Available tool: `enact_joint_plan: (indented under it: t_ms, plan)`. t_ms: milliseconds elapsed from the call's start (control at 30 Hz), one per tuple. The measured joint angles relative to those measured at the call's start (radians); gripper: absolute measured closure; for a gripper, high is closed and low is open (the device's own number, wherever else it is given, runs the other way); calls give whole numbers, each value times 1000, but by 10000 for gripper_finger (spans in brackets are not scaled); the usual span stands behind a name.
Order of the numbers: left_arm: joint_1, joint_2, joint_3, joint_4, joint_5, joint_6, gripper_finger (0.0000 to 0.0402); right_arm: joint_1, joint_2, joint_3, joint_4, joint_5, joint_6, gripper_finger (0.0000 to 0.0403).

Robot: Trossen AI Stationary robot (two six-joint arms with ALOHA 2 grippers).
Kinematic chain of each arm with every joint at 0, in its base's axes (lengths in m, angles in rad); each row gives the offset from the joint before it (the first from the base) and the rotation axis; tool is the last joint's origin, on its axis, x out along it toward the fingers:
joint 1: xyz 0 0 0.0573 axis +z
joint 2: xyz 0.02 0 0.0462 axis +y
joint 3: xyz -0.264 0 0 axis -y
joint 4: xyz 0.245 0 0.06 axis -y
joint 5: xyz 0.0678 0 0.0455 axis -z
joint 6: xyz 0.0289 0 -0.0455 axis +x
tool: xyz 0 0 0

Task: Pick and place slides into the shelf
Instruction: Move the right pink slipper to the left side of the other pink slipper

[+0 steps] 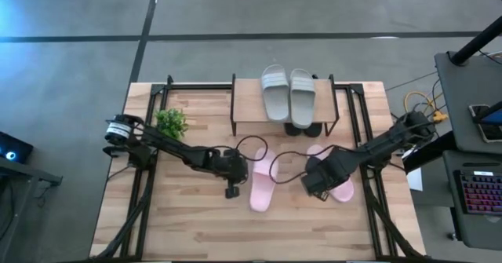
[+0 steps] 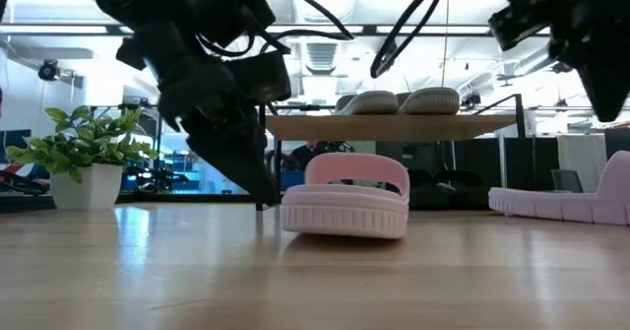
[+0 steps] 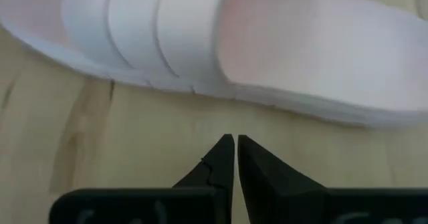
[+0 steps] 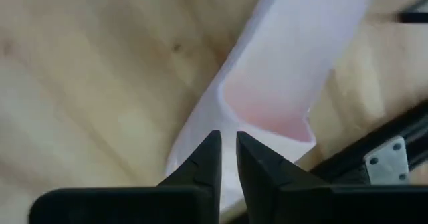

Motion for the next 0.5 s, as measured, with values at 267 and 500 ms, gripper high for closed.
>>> enact_joint_plan:
  t_ms: [267, 500]
  plan:
    - [0, -11, 1, -16, 10, -60, 395, -134, -1, -23, -11, -186, -390, 295]
    - [0, -11, 0, -37, 27, -156, 395, -261, -1, -83, -8, -349, -660, 232]
